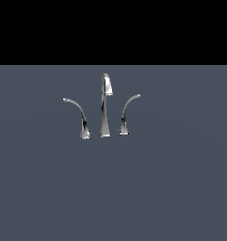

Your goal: Turn on the faucet by rotating a designated handle.

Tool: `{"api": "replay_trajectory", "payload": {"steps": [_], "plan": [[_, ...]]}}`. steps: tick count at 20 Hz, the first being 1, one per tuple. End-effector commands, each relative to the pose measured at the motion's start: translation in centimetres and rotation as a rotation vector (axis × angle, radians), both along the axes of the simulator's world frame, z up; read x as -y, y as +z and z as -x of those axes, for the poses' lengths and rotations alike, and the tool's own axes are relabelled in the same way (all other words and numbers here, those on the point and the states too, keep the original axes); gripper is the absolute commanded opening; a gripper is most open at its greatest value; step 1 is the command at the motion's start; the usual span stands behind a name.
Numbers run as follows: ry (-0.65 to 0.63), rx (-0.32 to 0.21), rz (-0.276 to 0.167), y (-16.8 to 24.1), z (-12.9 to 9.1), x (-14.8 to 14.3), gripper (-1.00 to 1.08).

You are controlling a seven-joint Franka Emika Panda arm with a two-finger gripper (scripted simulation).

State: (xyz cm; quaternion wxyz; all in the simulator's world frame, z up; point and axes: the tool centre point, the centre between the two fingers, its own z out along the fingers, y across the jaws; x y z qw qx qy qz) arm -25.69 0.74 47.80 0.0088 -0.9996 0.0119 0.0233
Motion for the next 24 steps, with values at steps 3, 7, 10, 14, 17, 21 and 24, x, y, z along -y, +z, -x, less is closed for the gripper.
{"api": "replay_trajectory", "payload": {"steps": [3, 7, 10, 14, 17, 21, 24], "plan": [[-0.002, 0.000, 0.000, 0.0, 0.0, -0.1, -1.00], [-0.018, 0.000, 0.001, -0.4, -0.2, -0.5, -1.00], [-0.040, 0.001, 0.001, -0.9, -0.4, -1.0, -1.00], [-0.083, 0.001, 0.002, -1.9, -0.9, -2.2, -1.00], [-0.127, 0.002, 0.003, -2.9, -1.5, -3.3, -1.00], [-0.199, 0.003, 0.005, -4.6, -2.6, -5.0, -1.00], [-0.259, 0.004, 0.007, -6.0, -3.6, -6.5, -1.00]]}}
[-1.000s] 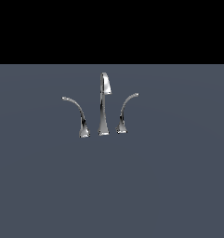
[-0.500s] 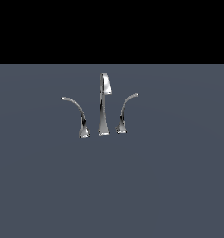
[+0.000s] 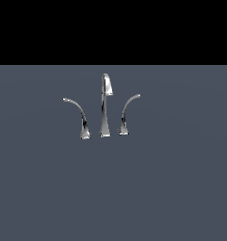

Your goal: Turn on the faucet by rotating a designated handle.

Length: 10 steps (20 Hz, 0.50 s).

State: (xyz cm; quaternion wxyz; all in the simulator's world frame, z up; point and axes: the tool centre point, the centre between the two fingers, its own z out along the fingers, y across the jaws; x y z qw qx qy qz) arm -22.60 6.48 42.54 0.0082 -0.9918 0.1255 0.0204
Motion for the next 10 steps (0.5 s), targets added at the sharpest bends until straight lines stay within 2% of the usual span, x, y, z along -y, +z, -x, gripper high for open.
{"api": "replay_trajectory", "payload": {"steps": [1, 10], "plan": [[-0.051, 0.001, 0.001, -1.2, -0.8, -1.2, -1.00], [-0.230, 0.004, 0.004, -5.4, -4.4, -5.0, -1.00]]}}
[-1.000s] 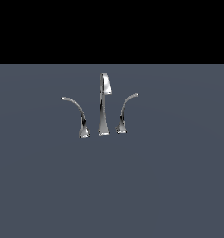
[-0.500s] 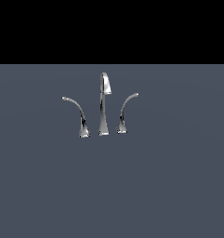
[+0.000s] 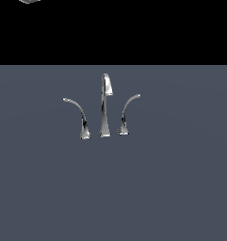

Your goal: Turn on the faucet by rotating a designated handle.

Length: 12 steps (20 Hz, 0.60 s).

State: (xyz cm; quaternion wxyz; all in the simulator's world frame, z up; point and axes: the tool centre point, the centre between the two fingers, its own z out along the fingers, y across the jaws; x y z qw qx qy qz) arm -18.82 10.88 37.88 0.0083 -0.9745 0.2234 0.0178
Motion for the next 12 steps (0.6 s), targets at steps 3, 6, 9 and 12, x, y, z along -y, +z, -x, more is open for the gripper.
{"api": "replay_trajectory", "payload": {"steps": [3, 6, 9, 12], "plan": [[-0.091, 0.002, 0.001, -2.1, -2.0, -1.8, -1.00], [-0.149, 0.003, 0.001, -3.5, -3.4, -2.8, -1.00], [-0.206, 0.004, 0.002, -4.8, -4.8, -3.7, -1.00], [-0.261, 0.005, 0.003, -6.1, -6.3, -4.5, -1.00]]}}
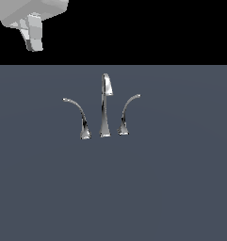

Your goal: Turn on the faucet by rotating a designated handle.

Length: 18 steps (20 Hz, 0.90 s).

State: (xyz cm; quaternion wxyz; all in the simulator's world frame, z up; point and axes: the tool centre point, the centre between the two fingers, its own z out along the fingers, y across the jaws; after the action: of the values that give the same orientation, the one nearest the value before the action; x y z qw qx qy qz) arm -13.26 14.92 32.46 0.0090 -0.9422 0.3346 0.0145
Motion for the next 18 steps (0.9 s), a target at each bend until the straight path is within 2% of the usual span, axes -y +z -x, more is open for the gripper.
{"api": "replay_trajectory", "payload": {"steps": [1, 18], "plan": [[-0.047, 0.001, 0.000, -1.1, -1.2, -0.7, -1.00], [-0.342, 0.007, 0.011, -7.9, -9.7, -3.0, -1.00]]}}
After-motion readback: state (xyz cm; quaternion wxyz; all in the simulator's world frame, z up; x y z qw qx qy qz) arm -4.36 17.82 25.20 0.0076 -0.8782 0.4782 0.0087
